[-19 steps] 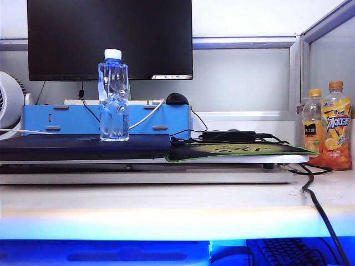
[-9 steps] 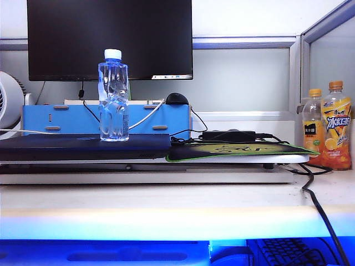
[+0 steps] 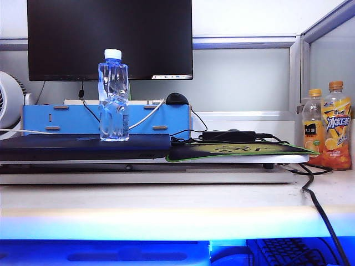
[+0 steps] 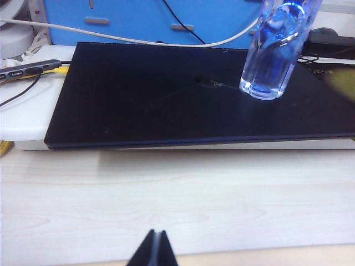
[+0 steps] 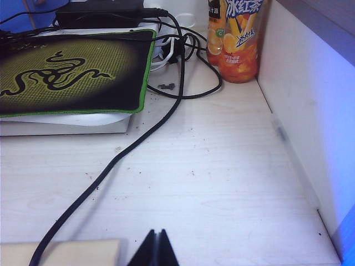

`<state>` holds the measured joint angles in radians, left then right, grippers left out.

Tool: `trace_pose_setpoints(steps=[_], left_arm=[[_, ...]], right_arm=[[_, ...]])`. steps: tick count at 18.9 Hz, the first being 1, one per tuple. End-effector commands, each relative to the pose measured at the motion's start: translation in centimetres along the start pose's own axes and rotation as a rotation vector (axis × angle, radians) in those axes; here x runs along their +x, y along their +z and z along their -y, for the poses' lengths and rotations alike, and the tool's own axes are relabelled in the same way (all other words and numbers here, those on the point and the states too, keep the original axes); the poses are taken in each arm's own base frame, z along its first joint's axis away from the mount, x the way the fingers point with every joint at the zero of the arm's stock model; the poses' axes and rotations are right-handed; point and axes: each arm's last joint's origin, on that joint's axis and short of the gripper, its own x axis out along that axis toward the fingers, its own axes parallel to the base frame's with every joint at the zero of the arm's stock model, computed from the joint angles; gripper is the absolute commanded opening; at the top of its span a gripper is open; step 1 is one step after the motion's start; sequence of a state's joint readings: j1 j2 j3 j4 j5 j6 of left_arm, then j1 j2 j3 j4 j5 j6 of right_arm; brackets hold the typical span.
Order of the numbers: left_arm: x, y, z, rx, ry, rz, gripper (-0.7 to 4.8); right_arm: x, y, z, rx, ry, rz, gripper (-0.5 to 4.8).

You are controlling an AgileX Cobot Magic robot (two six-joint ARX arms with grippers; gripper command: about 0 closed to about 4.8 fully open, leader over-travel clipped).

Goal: Pick up the mineral water bottle and place it on the laptop.

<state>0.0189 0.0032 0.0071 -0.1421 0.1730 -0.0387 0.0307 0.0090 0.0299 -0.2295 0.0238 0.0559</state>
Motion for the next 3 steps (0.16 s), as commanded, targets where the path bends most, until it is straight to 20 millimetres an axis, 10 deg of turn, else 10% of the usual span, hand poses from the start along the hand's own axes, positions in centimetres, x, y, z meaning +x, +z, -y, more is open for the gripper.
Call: trace_pose_setpoints(steps=[1,3], left_arm=[[-0.01,-0.05,0.02,0.001,-0.006,-0.004,-0.02],[-0.01,-0.05,0.02,0.001,-0.006,-0.004,-0.02]], right_arm=[[0.00,-0.07,0.00,0.003,0.000,-0.007,0.00],[0.00,-0.07,0.00,0.003,0.000,-0.007,0.00]])
